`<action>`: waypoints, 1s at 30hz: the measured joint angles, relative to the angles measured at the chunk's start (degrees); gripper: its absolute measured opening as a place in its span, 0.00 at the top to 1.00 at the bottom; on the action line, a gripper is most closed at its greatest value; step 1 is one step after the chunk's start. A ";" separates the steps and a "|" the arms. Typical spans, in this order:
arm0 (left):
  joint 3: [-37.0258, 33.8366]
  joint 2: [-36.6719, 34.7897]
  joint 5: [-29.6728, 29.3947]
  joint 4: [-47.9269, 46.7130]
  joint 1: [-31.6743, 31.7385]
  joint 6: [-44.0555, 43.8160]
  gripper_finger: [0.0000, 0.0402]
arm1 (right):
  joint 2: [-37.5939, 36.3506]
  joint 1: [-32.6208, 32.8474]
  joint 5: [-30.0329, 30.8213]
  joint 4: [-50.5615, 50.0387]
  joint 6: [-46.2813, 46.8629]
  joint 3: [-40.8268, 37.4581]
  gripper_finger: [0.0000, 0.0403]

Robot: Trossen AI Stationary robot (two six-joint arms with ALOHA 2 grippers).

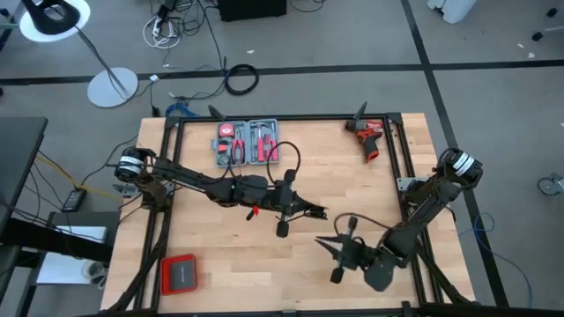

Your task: Coil cords

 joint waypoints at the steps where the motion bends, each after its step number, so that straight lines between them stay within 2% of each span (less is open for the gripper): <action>1: 0.00 0.00 -1.39 0.14 -0.05 0.54 1.00 | 0.00 -0.61 -0.41 0.48 1.00 0.00 0.91; 9: 0.00 0.00 -11.51 1.03 -0.66 4.98 1.00 | 0.00 -7.00 -6.04 4.73 1.28 0.00 0.87; 21: 0.00 0.02 -10.72 9.63 -1.59 6.15 1.00 | 0.00 -12.95 -7.61 14.48 -9.24 -0.22 0.87; 25: 0.00 0.02 -10.72 13.37 -1.96 5.82 1.00 | -0.02 -14.73 -14.94 25.91 -13.04 -4.82 0.87; 30: 0.00 0.04 -9.84 17.37 -2.56 5.80 1.00 | -0.02 -17.20 -25.28 50.86 -18.14 -14.02 0.87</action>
